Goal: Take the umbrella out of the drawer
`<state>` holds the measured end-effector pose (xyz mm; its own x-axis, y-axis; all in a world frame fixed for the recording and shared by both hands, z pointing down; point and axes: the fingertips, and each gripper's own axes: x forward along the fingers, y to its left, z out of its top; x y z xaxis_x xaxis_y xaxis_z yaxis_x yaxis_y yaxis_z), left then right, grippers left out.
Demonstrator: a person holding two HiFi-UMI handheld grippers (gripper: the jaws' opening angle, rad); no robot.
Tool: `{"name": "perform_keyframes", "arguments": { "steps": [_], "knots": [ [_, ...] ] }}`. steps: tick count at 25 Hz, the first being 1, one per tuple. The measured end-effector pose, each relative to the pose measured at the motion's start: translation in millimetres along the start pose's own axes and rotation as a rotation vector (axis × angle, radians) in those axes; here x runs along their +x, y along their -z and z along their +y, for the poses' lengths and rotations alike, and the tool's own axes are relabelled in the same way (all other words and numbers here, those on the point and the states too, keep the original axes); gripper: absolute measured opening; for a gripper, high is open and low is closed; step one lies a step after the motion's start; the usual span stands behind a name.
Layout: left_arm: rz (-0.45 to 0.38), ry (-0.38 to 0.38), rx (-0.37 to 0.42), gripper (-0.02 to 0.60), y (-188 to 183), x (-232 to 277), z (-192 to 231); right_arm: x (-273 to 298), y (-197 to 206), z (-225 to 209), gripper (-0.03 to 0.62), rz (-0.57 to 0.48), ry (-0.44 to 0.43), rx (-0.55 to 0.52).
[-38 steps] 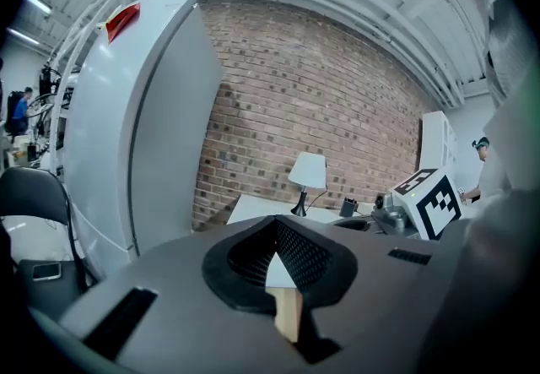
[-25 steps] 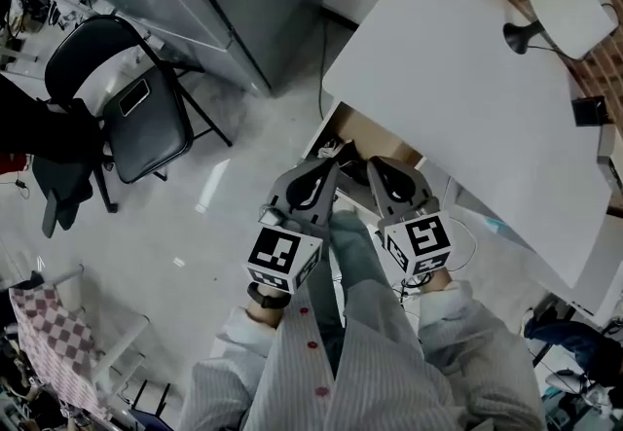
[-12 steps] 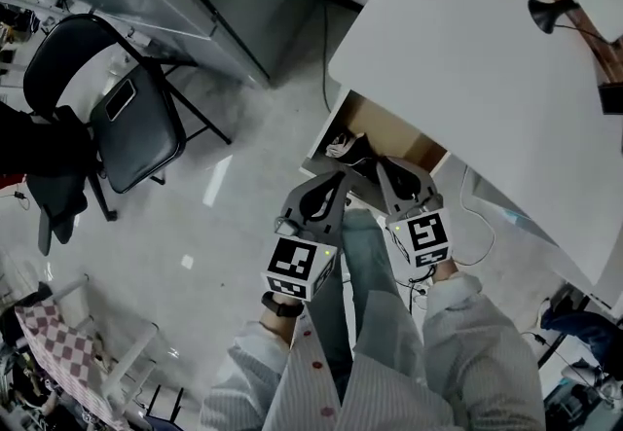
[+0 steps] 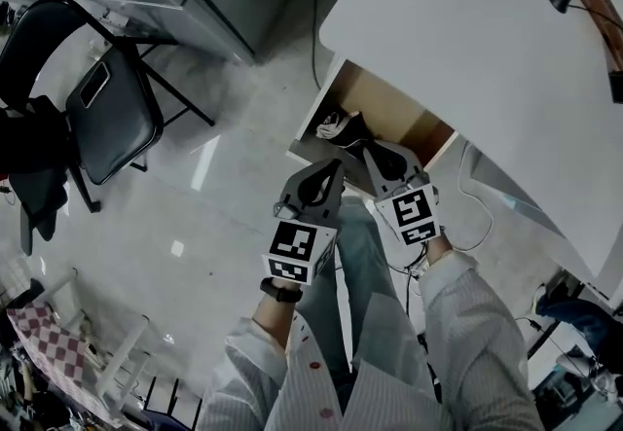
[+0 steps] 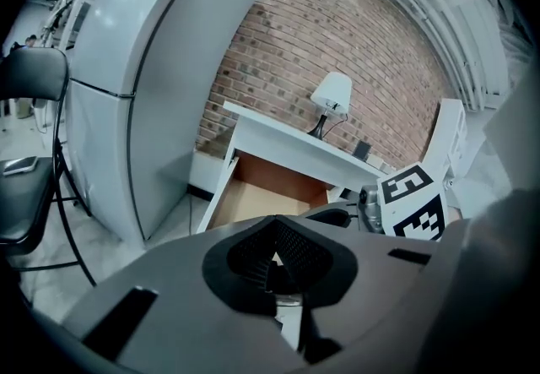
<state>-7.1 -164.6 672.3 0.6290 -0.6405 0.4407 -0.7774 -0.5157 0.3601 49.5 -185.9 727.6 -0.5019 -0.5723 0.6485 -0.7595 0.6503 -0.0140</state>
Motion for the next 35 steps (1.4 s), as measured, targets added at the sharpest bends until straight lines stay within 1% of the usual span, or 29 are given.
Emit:
{"name": "perform_keyframes", "arguments": {
  "steps": [5, 6, 7, 8, 11, 15, 18, 22, 25, 30, 32, 35],
  "knots": [
    [0.038, -0.001, -0.017, 0.009, 20, 3, 5, 18, 39, 2, 0.043, 0.137, -0.043, 0.013],
    [0.045, -0.003, -0.016, 0.008, 21, 1, 7, 21, 45, 4, 0.057, 0.163, -0.058, 0.016],
    [0.054, -0.008, -0.017, 0.009, 24, 0, 10, 25, 52, 5, 0.099, 0.189, -0.073, 0.018],
    [0.058, -0.014, -0.019, 0.008, 26, -1, 12, 28, 58, 6, 0.129, 0.214, -0.083, 0.015],
    [0.060, -0.022, -0.018, 0.008, 32, -3, 19, 39, 72, 6, 0.156, 0.262, -0.091, -0.014],
    [0.061, -0.028, -0.026, 0.009, 36, -5, 24, 51, 92, 7, 0.224, 0.352, -0.123, -0.021],
    [0.063, -0.034, -0.031, 0.009, 36, -5, 28, 60, 108, 3, 0.256, 0.419, -0.132, -0.040],
    [0.063, -0.040, -0.026, 0.008, 35, -3, 36, 73, 123, -1, 0.271, 0.484, -0.145, -0.072],
    [0.062, -0.044, -0.040, 0.009, 34, -3, 38, 76, 131, -9, 0.272, 0.516, -0.124, -0.084],
    [0.079, -0.045, -0.057, 0.009, 39, -1, 42, 85, 142, -12, 0.270, 0.552, -0.092, -0.066],
    [0.081, -0.046, -0.064, 0.008, 39, 0, 42, 87, 143, -11, 0.268, 0.555, -0.102, -0.067],
    [0.080, -0.039, -0.061, 0.009, 38, 3, 42, 88, 145, -8, 0.234, 0.569, -0.142, -0.036]
  ]
}}
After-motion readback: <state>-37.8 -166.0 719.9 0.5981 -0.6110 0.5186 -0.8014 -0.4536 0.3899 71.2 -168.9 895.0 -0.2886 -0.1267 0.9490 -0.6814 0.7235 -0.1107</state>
